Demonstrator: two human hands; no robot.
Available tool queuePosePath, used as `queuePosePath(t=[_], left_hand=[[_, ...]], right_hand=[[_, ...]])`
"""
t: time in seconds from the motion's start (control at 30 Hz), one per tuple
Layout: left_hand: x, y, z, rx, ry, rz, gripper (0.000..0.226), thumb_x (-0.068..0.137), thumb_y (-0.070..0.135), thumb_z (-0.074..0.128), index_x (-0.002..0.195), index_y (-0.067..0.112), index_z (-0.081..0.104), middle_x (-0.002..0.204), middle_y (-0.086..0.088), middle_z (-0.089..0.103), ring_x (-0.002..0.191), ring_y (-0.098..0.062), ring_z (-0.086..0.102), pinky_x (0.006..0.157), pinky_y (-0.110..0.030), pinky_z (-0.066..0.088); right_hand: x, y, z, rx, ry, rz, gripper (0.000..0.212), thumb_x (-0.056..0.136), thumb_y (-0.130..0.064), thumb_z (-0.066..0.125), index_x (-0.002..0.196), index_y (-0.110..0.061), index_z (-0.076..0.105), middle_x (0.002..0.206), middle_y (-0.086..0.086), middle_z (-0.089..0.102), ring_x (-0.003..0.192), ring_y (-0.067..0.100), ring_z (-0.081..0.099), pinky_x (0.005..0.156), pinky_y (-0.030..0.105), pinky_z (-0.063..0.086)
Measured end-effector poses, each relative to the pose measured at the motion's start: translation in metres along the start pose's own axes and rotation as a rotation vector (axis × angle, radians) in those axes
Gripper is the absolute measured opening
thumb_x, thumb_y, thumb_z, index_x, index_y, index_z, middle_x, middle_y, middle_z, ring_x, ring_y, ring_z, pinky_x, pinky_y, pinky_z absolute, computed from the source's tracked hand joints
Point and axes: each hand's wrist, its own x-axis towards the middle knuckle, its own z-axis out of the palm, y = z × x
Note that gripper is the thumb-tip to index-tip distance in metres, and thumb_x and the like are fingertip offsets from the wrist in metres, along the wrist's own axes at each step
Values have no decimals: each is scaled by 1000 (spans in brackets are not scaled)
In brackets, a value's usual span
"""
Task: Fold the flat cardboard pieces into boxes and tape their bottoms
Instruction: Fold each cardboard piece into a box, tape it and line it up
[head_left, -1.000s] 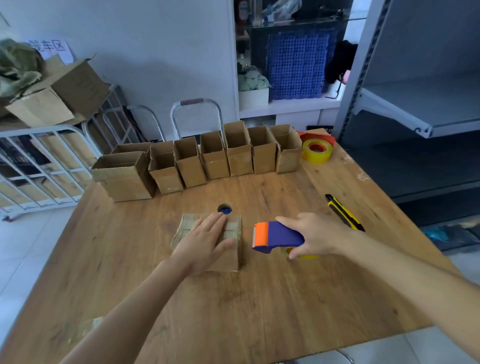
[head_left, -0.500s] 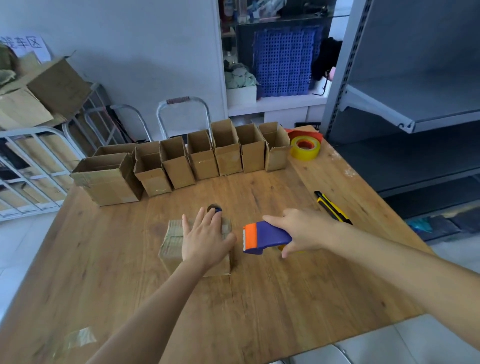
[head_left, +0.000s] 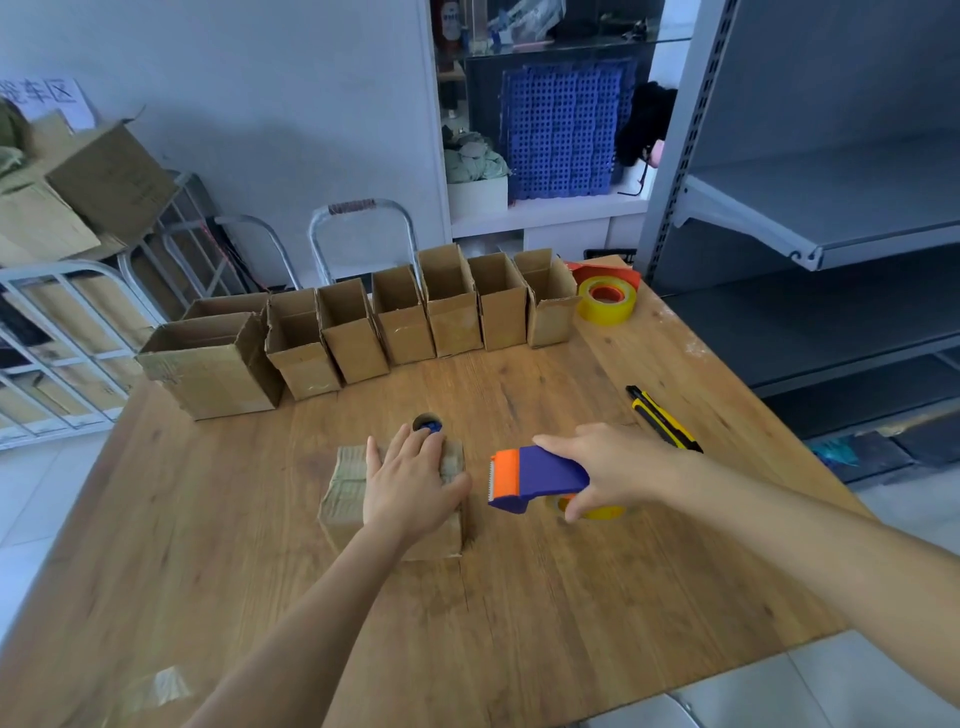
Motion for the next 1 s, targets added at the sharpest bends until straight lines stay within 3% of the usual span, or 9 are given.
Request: queuePosePath(t=[0.1,0.23,0.37,0.6,0.73,0.83,1.0], left_hand=[[0,2,0,-19,16,-18,58,90,54,42,140,24,41,146,5,41,146,-18,15,119,-50,-6],[0,4,2,-31,27,-20,61,84,59,49,135,25,44,134,7,48,142,-17,24,120,-47,-2],[-1,6,1,-39,36,-16,56,84,57,50,129,25,48,129,7,50,139,-17,28,119,-47,-1],[-3,15,11,-12,1,-24,47,80,53,52,118,27,54,120,10,54,128,-14,40,119,-45,-2],[-15,10,22,4,95,-33,49,76,53,52,119,28,55,120,14,53,127,-11,39,119,-42,-3],[-11,-4,21,-104,36,-117,54,74,52,56,121,27,55,117,13,54,123,-11,43,120,-42,1],[-11,-13,21,-163,56,-106,54,73,52,59,121,27,55,115,12,55,121,-11,44,120,-42,4]], right_hand=[[5,-15,-4,-105,-18,19,83,72,-54,77,138,-26,35,108,4,52,95,25,57,65,32,45],[10,-39,-13,-280,-23,39,80,73,-55,75,135,-18,40,112,9,57,95,29,60,65,32,42],[14,-57,-18,-300,-41,67,57,76,-50,74,113,-15,49,103,6,60,78,25,54,61,32,42],[22,-62,-11,-306,-85,67,23,80,-27,63,97,-14,59,87,3,59,73,25,56,59,29,44],[18,-51,16,-127,-38,73,27,78,-27,62,101,-16,53,86,4,55,72,27,52,55,29,40],[18,-45,16,-48,-22,89,24,76,-28,61,94,-17,51,84,2,57,74,27,56,56,29,40],[30,-56,16,-125,0,45,27,81,-32,61,102,-17,52,83,0,51,77,29,56,60,31,42]])
